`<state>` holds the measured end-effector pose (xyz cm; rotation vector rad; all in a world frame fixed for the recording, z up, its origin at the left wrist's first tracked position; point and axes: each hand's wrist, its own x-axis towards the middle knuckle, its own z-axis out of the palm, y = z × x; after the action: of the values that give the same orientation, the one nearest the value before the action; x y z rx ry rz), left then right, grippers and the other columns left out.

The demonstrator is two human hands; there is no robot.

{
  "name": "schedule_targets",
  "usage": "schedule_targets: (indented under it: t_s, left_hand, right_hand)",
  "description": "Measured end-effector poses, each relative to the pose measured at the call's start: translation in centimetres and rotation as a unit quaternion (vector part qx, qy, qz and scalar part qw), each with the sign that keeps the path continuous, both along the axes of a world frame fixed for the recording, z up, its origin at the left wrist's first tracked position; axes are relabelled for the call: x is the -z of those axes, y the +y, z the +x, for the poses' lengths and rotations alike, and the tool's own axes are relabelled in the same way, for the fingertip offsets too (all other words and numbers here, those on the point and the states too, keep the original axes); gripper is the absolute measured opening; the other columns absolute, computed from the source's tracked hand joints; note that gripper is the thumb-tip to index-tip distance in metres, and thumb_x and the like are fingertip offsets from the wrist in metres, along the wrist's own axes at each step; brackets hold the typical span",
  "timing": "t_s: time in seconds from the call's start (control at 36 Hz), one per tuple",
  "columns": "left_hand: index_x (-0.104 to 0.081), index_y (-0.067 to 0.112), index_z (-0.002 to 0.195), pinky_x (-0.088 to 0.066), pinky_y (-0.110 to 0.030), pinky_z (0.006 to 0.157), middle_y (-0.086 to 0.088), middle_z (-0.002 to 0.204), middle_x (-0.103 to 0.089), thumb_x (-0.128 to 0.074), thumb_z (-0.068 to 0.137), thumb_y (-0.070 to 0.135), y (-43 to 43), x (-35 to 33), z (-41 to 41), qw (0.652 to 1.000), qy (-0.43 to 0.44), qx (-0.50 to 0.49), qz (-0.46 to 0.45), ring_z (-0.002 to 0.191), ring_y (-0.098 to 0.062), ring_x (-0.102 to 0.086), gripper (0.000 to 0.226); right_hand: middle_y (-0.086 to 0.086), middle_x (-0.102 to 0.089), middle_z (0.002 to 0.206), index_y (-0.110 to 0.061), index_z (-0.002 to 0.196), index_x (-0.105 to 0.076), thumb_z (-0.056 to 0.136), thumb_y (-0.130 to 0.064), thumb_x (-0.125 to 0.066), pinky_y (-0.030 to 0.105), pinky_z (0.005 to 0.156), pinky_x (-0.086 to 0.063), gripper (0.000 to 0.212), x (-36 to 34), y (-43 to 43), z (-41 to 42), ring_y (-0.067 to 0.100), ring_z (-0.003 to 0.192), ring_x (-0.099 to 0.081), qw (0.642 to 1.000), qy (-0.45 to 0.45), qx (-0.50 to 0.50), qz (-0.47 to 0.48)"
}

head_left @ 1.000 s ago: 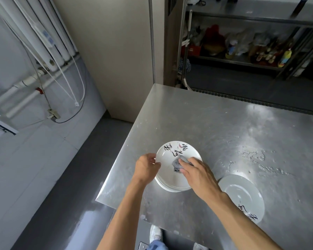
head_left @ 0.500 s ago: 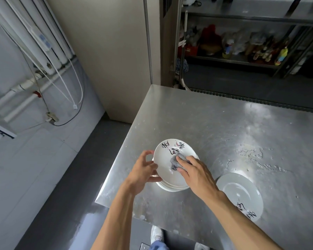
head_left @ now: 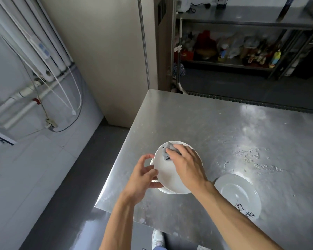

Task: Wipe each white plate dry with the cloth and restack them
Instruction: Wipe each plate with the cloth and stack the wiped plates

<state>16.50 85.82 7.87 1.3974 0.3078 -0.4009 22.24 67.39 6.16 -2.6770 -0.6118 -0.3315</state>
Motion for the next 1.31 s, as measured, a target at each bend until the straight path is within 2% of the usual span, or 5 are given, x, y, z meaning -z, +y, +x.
schedule_targets:
  t_s: [0.25,0.44,0.56,1.03,1.31]
  left_hand:
    - [-0.053,0.021,0.129,-0.065,-0.047,0.077,-0.019,0.111,-0.077,-0.047,0.102,-0.005,0.6,-0.5,-0.2,0.995,-0.021,-0.1,-0.003,0.099,-0.046,-0.074,0.038]
    - [-0.054,0.023,0.131,-0.064,-0.043,0.072,-0.02,0.108,-0.077,-0.045,0.102,-0.007,1.7,-1.5,-0.8,0.996,-0.037,-0.08,0.014,0.089,-0.036,-0.074,0.043]
    - [-0.056,0.027,0.132,-0.064,-0.043,0.072,-0.022,0.111,-0.075,-0.046,0.102,-0.007,1.2,-2.1,-1.1,0.997,-0.053,-0.054,0.024,0.088,-0.035,-0.072,0.046]
    - [-0.056,0.021,0.13,-0.065,-0.043,0.071,-0.02,0.106,-0.078,-0.043,0.103,-0.008,0.7,-1.6,-1.0,0.983,-0.05,-0.179,0.0,0.095,-0.04,-0.077,0.042]
    - [-0.057,0.023,0.128,-0.064,-0.04,0.068,-0.013,0.102,-0.08,-0.045,0.103,-0.005,0.8,-1.6,-0.6,0.983,-0.049,-0.178,0.013,0.091,-0.036,-0.077,0.04]
  right_hand:
    - [-0.004,-0.066,0.117,-0.023,0.109,-0.071,0.084,-0.005,-0.052,0.038,0.074,-0.053,0.037,-0.9,-0.1,-1.1,0.023,0.089,-0.059,0.985,-0.066,-0.156,-0.032]
    - [-0.002,-0.062,0.104,-0.024,0.11,-0.07,0.082,-0.007,-0.051,0.032,0.059,-0.049,0.037,-2.1,-2.0,-0.4,0.025,0.082,-0.058,0.997,-0.036,-0.063,-0.034]
    - [-0.006,-0.053,0.116,-0.027,0.121,-0.062,0.101,-0.029,-0.041,0.032,0.075,-0.049,0.029,-2.8,-1.5,0.8,0.02,0.098,-0.055,0.998,0.06,-0.002,-0.008]
    - [-0.007,-0.058,0.11,-0.026,0.113,-0.073,0.091,-0.017,-0.073,0.036,0.074,-0.055,0.024,-2.6,1.5,-1.0,0.017,0.09,-0.057,0.972,0.114,-0.198,0.061]
    - [-0.005,-0.062,0.103,-0.027,0.099,-0.067,0.094,-0.028,-0.061,0.035,0.07,-0.048,0.008,-3.0,-2.2,0.6,0.02,0.088,-0.058,0.99,0.12,-0.067,-0.043]
